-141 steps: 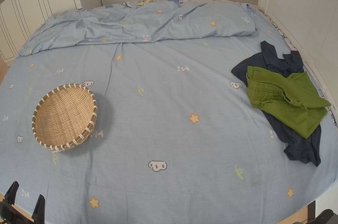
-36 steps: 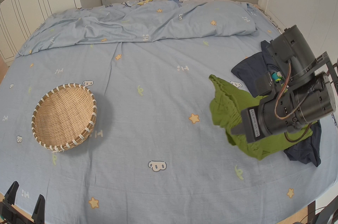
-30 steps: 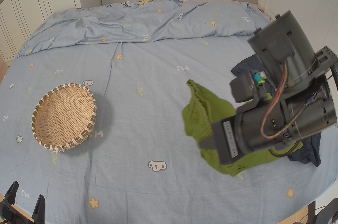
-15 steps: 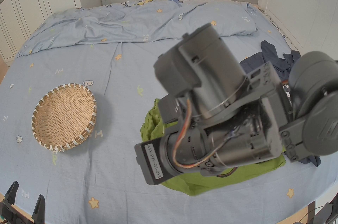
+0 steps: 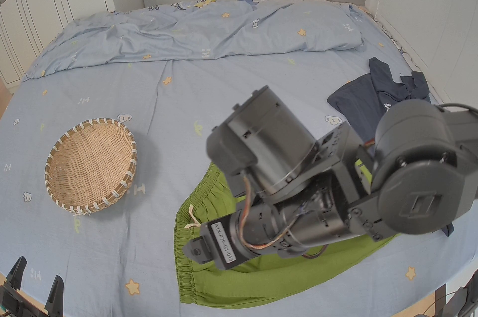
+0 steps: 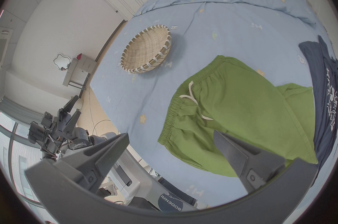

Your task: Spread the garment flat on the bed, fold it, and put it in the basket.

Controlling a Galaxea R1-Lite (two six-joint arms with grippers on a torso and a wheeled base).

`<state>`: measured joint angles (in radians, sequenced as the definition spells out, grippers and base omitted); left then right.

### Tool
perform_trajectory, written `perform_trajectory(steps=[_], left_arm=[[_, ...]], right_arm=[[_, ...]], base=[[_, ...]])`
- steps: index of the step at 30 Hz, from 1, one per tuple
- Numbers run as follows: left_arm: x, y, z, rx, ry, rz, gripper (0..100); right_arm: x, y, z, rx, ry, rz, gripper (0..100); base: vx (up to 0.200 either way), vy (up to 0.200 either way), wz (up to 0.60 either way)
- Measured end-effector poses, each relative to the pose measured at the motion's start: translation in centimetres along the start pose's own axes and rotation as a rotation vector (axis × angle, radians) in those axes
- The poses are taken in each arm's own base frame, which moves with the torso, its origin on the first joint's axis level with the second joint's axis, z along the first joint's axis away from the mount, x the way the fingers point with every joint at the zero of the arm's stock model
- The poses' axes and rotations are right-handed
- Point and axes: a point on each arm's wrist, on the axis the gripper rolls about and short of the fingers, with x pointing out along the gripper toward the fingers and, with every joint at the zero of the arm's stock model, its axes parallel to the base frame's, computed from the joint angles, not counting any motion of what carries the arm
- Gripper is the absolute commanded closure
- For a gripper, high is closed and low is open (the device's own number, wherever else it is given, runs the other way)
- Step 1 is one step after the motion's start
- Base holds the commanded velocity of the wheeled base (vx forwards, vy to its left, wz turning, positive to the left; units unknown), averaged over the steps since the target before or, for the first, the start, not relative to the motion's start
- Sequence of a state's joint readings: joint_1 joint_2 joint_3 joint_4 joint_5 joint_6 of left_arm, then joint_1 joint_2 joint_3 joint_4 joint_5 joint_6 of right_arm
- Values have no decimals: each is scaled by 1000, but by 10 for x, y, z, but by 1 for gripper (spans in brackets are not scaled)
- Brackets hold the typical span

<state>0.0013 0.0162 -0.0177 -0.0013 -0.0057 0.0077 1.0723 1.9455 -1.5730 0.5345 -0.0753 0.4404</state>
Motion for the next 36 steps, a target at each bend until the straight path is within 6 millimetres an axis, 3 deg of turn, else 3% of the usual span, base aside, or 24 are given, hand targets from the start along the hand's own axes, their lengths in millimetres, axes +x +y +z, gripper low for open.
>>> perform_trajectory(steps=[5,10,15,19,25,28,36], left_arm=[[0,0,0,0,0,0,0],[0,0,0,1,0,-1,0],[0,0,0,10,0,-4,0],[0,0,0,27,-2,-7,0],[0,0,2,55,-20,-5,0],[-2,0,9,31,-53,-6,0],[-14,0,74,-113,-69,-173,0]], right_arm=[[-24,-28,-2,54,-11,1,0],[-61,-82,-9,178,-33,30,0],[-95,-142,-39,293,-87,49,0],[-113,-170,-75,367,-153,54,0],[-138,-182,-121,455,-274,56,0],[-146,-181,-134,464,-304,50,0],[-154,-178,-142,454,-366,43,0]], base=[[0,0,0],[0,0,0],[0,0,0],[0,0,0],[0,0,0],[0,0,0],[0,0,0]])
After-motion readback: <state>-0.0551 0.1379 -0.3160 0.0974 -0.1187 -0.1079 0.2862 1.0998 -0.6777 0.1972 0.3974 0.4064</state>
